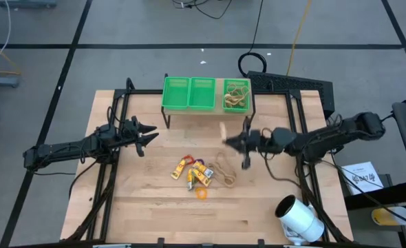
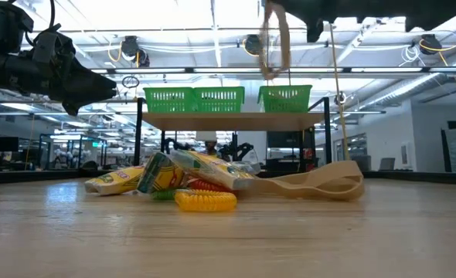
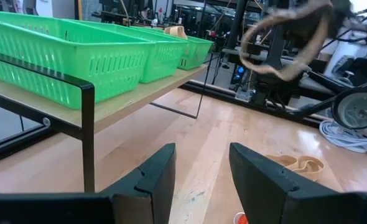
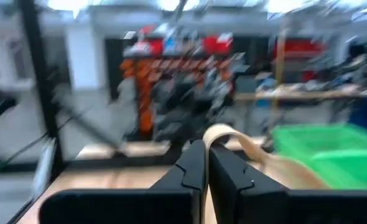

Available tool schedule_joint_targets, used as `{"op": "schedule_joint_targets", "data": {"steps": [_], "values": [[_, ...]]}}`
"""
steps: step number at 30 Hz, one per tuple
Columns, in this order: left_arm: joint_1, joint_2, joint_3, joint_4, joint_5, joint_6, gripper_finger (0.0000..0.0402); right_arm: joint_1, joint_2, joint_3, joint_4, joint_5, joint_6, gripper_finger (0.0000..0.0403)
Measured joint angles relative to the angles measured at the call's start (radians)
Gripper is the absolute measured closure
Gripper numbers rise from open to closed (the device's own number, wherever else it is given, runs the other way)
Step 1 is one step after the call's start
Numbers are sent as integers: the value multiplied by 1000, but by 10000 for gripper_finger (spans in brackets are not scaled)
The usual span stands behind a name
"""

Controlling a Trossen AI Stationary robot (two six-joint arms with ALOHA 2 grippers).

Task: Pick & Place Office Desk Supplies
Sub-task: Put the brown rubber band into the right green bin on the shelf

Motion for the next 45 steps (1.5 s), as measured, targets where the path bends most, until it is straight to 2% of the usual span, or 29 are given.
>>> {"op": "schedule_joint_targets", "data": {"steps": [8,11,16,20,25,28,33,41,45], "values": [[0,0,0,0,0,0,243,-179,-11,0,222,-5,-53,398],[0,0,0,0,0,0,243,-256,-11,0,243,-4,-47,400],[0,0,0,0,0,0,243,-387,-10,2,209,-3,51,400],[0,0,0,0,0,0,243,-471,-10,70,90,-51,112,401],[0,0,0,0,0,0,243,-526,-10,234,-317,-110,113,401],[0,0,0,0,0,0,243,-537,-10,268,-452,-92,93,401],[0,0,0,0,0,0,243,-537,-10,251,-490,-4,57,400],[0,0,0,0,0,0,243,-537,-10,215,-512,33,34,400],[0,0,0,0,0,0,243,-537,1,197,-504,104,-33,399]]}}
